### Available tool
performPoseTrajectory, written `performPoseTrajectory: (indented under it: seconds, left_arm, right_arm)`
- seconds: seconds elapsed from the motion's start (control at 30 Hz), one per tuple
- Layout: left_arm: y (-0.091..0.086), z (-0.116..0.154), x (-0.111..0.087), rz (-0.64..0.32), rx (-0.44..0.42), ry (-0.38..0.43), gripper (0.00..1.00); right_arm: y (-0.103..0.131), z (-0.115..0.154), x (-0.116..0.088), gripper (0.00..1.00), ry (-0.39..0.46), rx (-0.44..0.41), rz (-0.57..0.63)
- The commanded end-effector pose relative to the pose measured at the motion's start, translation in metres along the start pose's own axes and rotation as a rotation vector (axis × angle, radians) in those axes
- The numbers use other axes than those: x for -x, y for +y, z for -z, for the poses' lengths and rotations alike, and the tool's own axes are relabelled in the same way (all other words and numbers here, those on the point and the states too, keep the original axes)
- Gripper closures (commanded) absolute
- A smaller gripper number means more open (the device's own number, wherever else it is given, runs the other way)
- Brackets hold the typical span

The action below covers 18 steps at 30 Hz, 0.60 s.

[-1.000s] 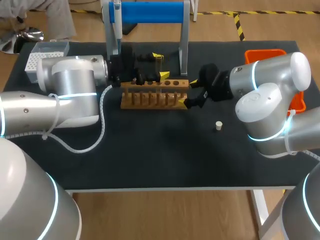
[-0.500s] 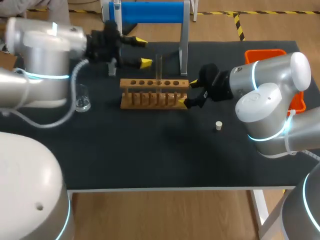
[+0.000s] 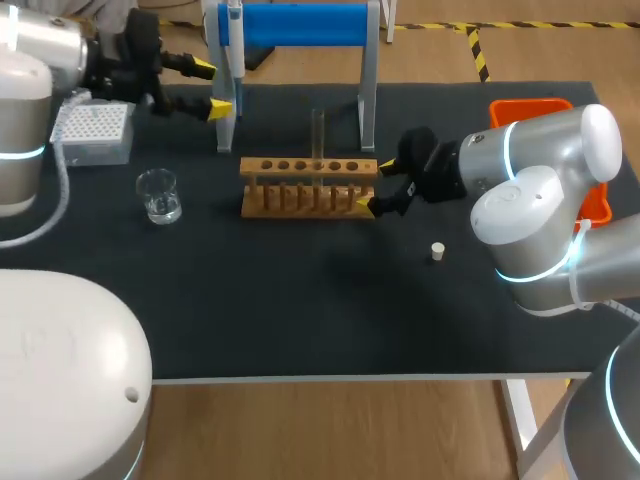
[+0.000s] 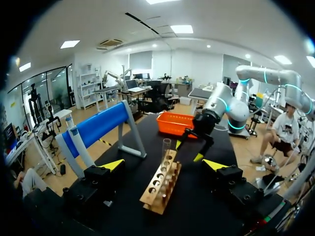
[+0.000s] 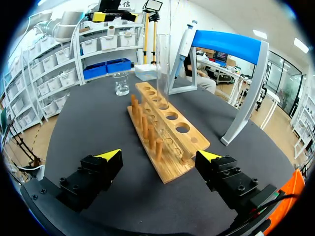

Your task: Invert the test tube, pick up the pipette, mount the tip to pipette, aspirate from beaker and dispense into the tube, eject the tip, return the pipette, and cap with the stopper.

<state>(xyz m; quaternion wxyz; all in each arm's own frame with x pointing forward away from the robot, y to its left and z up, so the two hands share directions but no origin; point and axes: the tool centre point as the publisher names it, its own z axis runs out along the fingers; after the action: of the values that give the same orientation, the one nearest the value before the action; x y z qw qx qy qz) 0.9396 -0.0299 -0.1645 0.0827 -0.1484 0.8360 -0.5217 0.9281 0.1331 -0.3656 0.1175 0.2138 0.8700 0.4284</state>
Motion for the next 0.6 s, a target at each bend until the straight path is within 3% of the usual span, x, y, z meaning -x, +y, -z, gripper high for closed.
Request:
performPoseTrajectory:
  seconds: [0.03,0.4,0.6]
  left_arm:
    - [0.000,0.015,-0.003,-0.001,-0.001,0.000,0.00]
    - [0.000,0.015,-0.003,-0.001,-0.001,0.000,0.00]
    - [0.039,0.077,0.049,0.103,0.081,-0.217,0.00]
  right_arm:
    - [-0.001,0.001,0.001,0.00,0.002,0.001,0.000]
    - [-0.001,0.001,0.001,0.00,0.002,0.001,0.000]
    - [-0.001,0.001,0.001,0.00,0.002,0.001,0.000]
